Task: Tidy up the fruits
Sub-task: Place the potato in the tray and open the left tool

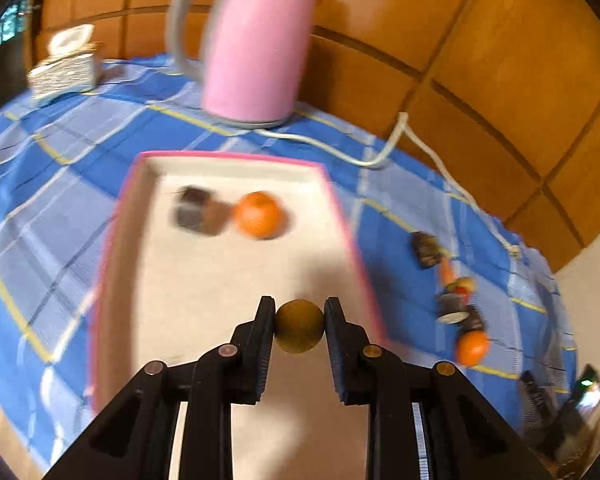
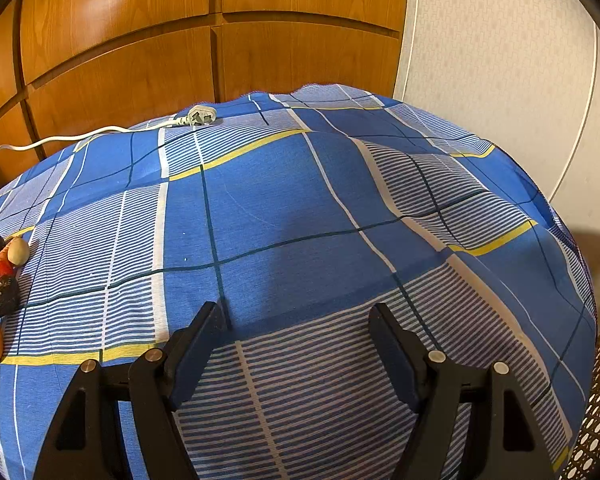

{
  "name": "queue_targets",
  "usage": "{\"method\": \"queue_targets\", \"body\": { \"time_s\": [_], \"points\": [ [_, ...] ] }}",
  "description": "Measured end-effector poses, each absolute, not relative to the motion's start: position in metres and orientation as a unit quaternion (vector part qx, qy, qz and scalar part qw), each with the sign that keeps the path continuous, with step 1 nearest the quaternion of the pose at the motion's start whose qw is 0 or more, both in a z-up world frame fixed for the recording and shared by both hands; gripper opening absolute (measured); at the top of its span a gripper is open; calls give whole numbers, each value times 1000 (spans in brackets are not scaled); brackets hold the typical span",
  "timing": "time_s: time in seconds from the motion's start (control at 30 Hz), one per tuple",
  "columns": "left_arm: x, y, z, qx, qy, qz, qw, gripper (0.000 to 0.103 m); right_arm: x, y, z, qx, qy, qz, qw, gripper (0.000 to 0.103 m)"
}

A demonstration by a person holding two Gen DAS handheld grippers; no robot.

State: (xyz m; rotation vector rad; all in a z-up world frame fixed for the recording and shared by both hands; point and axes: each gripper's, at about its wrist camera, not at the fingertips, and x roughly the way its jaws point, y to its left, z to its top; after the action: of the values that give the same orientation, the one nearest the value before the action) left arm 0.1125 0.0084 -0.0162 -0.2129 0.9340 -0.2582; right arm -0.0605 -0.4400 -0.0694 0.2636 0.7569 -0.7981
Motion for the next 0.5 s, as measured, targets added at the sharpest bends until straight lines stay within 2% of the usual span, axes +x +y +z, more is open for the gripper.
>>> {"method": "queue_targets", "body": {
  "time_s": [0.07, 0.13, 0.27, 0.5],
  "points": [
    [109, 20, -21, -107, 449, -108, 880, 28, -60, -440, -69, 125, 359, -378, 844, 77],
    [103, 29, -23, -108, 448, -92, 883, 45, -60, -439, -69, 125, 359, -378, 844, 77],
    [88, 37, -22, -105, 433, -85, 891, 50, -60, -439, -69, 125, 359, -378, 844, 77],
    [54, 52, -23, -103, 413, -44, 904, 67, -60, -439, -69, 125, 359, -378, 844, 77]
  ]
}}
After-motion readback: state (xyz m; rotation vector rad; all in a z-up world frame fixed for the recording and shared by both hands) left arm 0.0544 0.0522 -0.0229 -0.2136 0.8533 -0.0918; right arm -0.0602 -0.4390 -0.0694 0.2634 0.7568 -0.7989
